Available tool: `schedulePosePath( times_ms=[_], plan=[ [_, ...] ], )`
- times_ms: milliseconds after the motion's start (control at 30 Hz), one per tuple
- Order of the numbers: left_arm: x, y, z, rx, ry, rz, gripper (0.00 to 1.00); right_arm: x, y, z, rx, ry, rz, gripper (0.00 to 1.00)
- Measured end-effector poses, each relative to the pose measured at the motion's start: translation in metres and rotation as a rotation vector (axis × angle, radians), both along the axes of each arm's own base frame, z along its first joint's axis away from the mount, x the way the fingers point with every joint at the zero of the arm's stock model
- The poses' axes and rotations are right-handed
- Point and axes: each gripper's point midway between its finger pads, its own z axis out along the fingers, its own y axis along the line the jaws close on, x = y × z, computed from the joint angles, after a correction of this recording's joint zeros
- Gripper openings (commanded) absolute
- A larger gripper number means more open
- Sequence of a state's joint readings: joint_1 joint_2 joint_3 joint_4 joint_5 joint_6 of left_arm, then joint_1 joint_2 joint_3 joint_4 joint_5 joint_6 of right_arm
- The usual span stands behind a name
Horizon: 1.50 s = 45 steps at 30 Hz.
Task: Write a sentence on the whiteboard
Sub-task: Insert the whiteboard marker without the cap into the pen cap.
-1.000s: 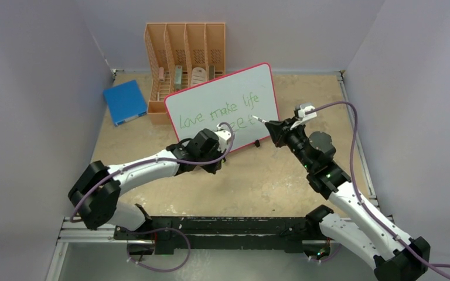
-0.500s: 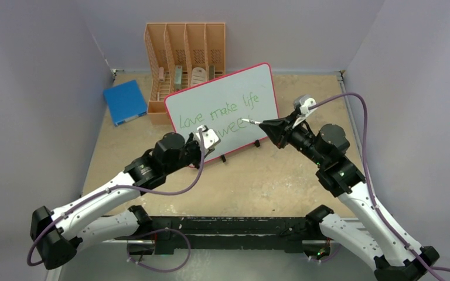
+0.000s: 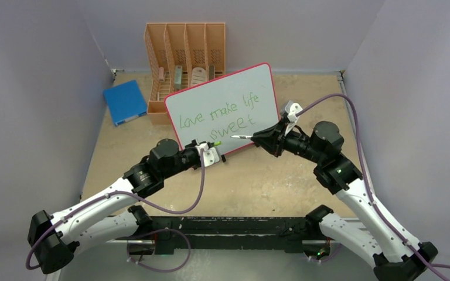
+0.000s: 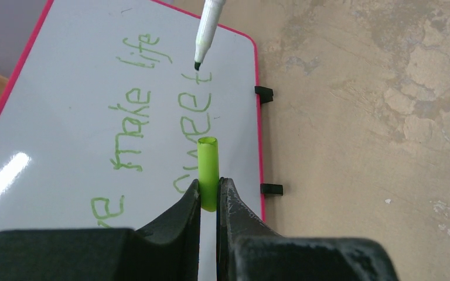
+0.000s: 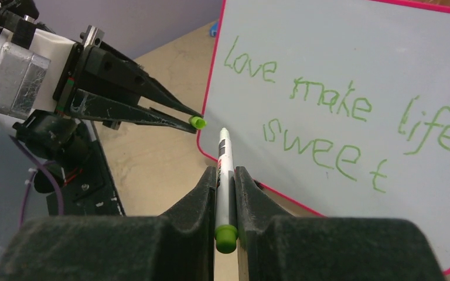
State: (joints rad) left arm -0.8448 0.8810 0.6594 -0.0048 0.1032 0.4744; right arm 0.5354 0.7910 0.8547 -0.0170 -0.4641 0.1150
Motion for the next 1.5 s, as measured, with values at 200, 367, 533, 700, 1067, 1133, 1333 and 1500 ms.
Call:
schedulePosePath(
  times_ms=[200,367,533,700,1067,1133,1333,1500],
  plan=[
    [-0.001,-0.005,0.01,0.028,-0.11,-0.066,0.0,-0.008,0.007,-0.004,-0.014,-0.001,0.074,0.0],
    [-0.001,-0.007,0.011,0.052,-0.154,-0.098,0.0,-0.014,0.011,-0.004,-0.015,-0.005,0.123,0.0],
    [-0.001,-0.01,0.007,0.074,-0.161,-0.115,0.0,-0.018,0.013,-0.006,-0.017,-0.003,0.152,0.0],
    [-0.001,-0.011,0.005,0.081,-0.164,-0.121,0.0,-0.019,0.014,-0.005,-0.015,-0.006,0.163,0.0],
    [-0.003,-0.013,0.005,0.076,-0.162,-0.139,0.0,-0.017,0.015,-0.004,-0.012,-0.012,0.162,0.0],
    [-0.004,-0.013,0.005,0.075,-0.161,-0.142,0.0,-0.017,0.016,-0.004,-0.011,-0.013,0.162,0.0],
    [-0.004,-0.014,0.005,0.072,-0.157,-0.145,0.0,-0.015,0.016,-0.007,-0.015,-0.005,0.162,0.0],
    [-0.005,-0.014,0.006,0.067,-0.156,-0.147,0.0,-0.014,0.017,-0.012,-0.02,0.006,0.161,0.0]
  ],
)
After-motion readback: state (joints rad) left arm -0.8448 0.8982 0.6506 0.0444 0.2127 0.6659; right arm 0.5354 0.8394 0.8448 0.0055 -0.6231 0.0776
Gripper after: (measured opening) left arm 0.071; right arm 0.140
